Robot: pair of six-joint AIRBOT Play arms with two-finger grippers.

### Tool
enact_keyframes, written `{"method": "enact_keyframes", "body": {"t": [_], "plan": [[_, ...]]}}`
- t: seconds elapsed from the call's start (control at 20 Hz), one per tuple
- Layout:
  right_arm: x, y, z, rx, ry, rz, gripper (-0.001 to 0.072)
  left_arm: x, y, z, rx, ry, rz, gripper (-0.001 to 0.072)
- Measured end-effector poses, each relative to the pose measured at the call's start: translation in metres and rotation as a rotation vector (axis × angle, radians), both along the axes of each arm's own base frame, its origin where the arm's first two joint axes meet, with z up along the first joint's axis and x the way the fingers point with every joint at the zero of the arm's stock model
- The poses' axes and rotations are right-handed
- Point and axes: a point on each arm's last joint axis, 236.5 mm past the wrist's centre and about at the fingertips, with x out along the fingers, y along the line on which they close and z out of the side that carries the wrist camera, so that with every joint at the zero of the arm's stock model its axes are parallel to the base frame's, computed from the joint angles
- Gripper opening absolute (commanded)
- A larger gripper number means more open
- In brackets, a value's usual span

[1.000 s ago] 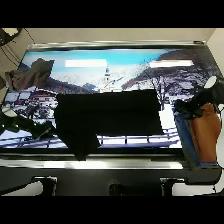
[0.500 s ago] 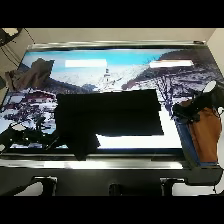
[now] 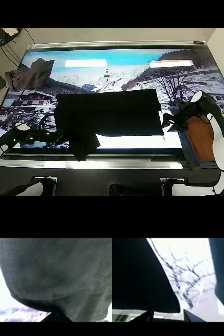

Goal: Fold the shirts.

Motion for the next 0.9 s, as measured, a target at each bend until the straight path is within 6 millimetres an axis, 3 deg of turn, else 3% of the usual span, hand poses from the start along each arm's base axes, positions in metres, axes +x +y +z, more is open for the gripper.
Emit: {"method": "enact_keyframes", "body": {"t": [0.25,0.45,0.7,0.75,0.8,0.9], "plan": [[-0.005,0.007,-0.015,-0.005,0.007,-0.022,0.0480,0.001,0.001,0.000,0.008,-0.008,-0.005,0.0025],[-0.010,0.008,-0.015,-0.003,0.026,-0.008,0.0476,0.002,0.001,-0.001,0.011,-0.011,-0.004,0.0025],[-0.005,0.014,-0.018,0.004,0.011,-0.042,0.0309,0.003,0.002,-0.001,0.015,-0.016,-0.003,0.0025],[-0.002,0.018,-0.019,0.007,-0.001,-0.047,0.0154,0.003,0.002,-0.001,0.016,-0.017,-0.002,0.0025],[0.004,0.022,-0.020,0.004,-0.021,-0.049,0.0056,0.003,0.002,-0.001,0.016,-0.018,-0.002,0.0025],[0.009,0.028,-0.021,0.002,-0.040,-0.045,0.0053,0.004,0.002,-0.001,0.017,-0.020,-0.001,0.0024]]}}
